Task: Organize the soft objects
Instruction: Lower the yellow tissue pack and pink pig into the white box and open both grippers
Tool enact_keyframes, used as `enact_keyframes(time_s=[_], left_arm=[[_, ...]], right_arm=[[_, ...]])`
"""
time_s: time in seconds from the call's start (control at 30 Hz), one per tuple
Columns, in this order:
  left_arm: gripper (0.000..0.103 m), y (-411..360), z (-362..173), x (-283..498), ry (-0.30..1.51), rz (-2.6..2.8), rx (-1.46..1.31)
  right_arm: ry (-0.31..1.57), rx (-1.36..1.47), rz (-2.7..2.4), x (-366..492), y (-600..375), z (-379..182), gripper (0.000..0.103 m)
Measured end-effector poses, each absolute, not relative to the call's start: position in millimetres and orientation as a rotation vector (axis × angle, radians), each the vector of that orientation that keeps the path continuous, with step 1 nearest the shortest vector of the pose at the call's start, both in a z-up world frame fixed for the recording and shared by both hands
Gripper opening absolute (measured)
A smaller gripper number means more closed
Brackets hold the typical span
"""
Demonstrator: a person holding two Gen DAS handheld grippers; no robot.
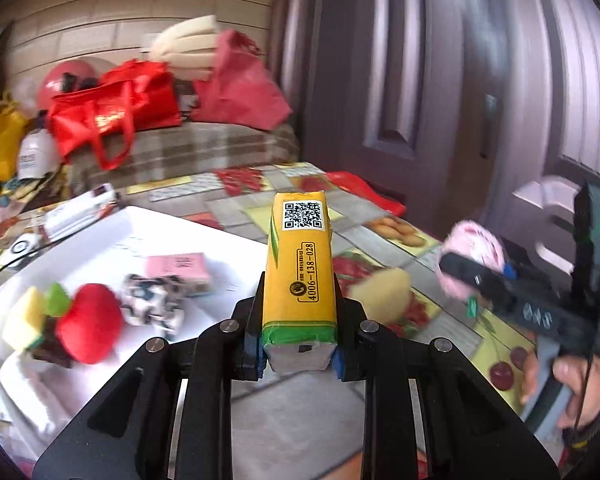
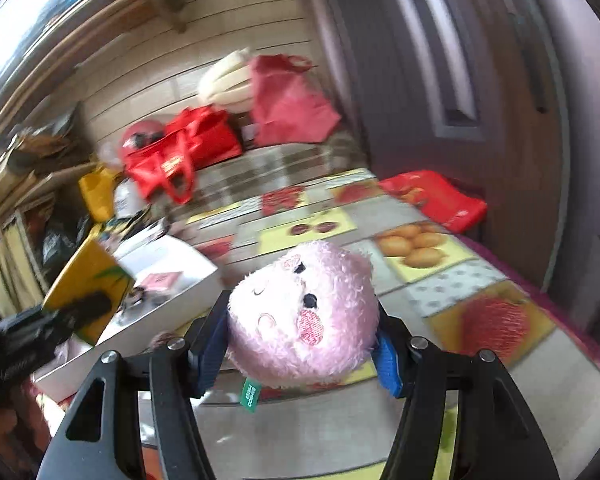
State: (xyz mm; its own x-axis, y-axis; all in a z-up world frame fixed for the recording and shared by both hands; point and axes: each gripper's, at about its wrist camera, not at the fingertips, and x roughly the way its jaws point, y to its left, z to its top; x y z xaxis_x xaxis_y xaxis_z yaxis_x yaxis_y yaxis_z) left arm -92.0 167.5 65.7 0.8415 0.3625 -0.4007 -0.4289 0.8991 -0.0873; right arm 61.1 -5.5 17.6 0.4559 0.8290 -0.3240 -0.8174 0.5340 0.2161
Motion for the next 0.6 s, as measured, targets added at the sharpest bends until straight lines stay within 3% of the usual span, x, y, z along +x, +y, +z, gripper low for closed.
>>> enact_keyframes(time_s=[0.6], left_arm=[[0.023, 280.4, 62.0, -167.7, 0.32, 0.712, -0.407]], right_arm=[[0.446, -0.124, 1.279, -5.7, 91.8, 15.9, 0.063]])
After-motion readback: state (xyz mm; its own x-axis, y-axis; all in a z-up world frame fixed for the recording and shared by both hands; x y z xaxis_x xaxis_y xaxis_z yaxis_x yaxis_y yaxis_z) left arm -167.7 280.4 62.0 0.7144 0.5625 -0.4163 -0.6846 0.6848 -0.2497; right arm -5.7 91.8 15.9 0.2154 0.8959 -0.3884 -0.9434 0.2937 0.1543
